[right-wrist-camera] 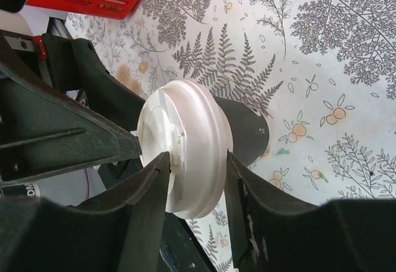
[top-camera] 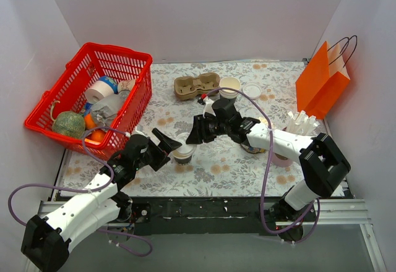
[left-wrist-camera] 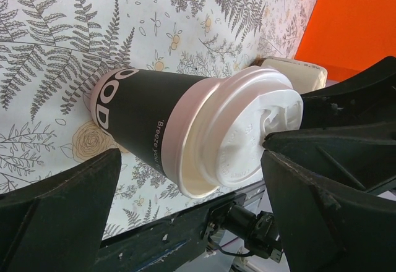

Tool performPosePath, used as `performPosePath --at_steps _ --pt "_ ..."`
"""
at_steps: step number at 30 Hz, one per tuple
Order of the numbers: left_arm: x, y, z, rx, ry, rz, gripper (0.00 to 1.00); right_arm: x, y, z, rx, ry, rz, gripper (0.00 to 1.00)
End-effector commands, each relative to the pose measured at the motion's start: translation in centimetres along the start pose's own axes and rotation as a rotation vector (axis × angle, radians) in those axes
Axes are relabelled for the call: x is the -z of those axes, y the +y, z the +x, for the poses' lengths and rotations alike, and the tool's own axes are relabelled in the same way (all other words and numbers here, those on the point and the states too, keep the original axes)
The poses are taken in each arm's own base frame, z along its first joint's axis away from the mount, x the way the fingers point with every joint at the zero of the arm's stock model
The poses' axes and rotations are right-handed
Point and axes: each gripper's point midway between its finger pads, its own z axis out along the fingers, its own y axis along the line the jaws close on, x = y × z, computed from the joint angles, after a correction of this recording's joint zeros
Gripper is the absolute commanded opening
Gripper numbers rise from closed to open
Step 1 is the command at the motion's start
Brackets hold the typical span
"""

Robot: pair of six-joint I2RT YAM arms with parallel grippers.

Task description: Pack the takeout coffee

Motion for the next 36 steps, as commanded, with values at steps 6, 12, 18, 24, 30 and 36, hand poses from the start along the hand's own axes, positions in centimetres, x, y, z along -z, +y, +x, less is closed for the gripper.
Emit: performPosePath --at_steps 6,12,18,24,30,36 --pt "-0.2 -0.7 -0.3 0.019 -0.01 0.015 0.98 0.0 0.8 -0.5 0.12 0.027 0.018 0.48" --pt "-0.7 -0.7 -0.2 0.018 0.003 0.003 0.98 -0.3 1.3 -0.1 0.128 0.048 -0.006 0.49" --pt "-0.9 -0.5 -0.1 0.028 0.006 -0.001 0.98 -0.6 1.5 0.4 0.125 0.078 -0.02 0.53" --pt "-0.9 -0.2 -0.1 0.05 0.003 -0.005 0.98 -0.4 2.8 0.9 0.118 0.097 -0.081 0.55" --pt "-0.6 -0.2 -0.1 0.059 -0.003 -0.003 0.98 -0.3 3.4 1.0 0.126 0.096 -0.092 0.56" --pt "-0.4 0.2 -0.2 0.059 -0.009 -0.014 0.97 -0.6 2.4 1.2 0.115 0.095 -0.042 0.59"
